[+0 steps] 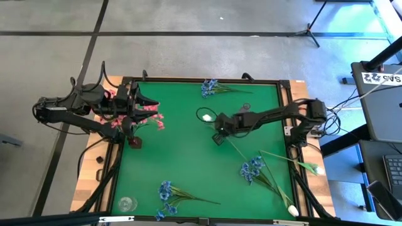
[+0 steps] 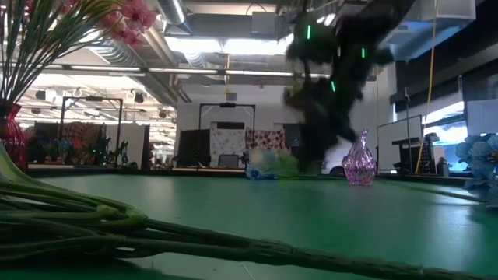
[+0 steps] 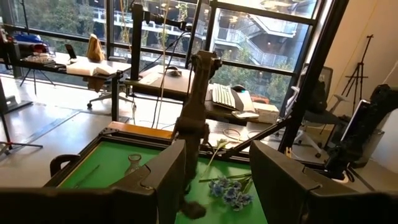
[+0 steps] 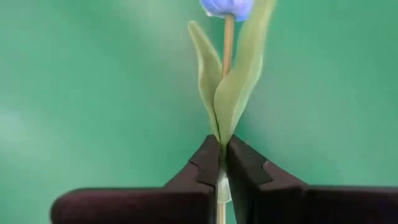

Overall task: Sort flowers into vase by color
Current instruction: Put the top left white flower into the violet vase

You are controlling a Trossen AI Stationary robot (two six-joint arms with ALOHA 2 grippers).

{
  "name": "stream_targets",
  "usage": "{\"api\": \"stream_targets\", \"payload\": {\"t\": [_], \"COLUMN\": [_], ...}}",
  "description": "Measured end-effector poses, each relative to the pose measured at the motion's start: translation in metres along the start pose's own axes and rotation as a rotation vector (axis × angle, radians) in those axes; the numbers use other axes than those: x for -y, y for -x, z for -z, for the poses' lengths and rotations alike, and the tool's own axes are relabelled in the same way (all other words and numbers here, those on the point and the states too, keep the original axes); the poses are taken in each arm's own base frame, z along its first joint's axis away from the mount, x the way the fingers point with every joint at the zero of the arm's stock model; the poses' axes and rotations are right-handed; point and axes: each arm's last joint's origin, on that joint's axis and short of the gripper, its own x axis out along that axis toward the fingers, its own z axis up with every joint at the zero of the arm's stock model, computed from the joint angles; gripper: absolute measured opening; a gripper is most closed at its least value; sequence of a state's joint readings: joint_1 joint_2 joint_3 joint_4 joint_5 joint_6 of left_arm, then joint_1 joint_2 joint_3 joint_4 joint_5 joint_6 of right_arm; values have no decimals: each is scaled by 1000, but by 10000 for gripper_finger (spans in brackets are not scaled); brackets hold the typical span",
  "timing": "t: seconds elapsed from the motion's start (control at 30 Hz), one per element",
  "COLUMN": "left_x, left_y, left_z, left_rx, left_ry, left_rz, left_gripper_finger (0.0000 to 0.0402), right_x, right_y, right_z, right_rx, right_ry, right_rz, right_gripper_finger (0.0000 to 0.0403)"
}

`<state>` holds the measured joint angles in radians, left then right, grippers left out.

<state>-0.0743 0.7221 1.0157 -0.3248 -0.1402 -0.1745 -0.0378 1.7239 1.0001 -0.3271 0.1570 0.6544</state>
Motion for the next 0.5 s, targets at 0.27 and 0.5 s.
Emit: {"api": "stream_targets", "payload": {"t": [0.27,0.5], "left_x": [0,2], "left_y": [0,1], "left_z": [0,0], "left_rx": [1,-6], "left_ry": [0,85], "left_rz": [0,56], "left_gripper_finger": [174,174], "right_x": [-12,17], "right_y": [98,165], "right_z": [-64,-91], "right_rx": [484,871], "right_ry": [31,66], "right_rz": [-106,-94], "right_gripper_finger": [12,6]}}
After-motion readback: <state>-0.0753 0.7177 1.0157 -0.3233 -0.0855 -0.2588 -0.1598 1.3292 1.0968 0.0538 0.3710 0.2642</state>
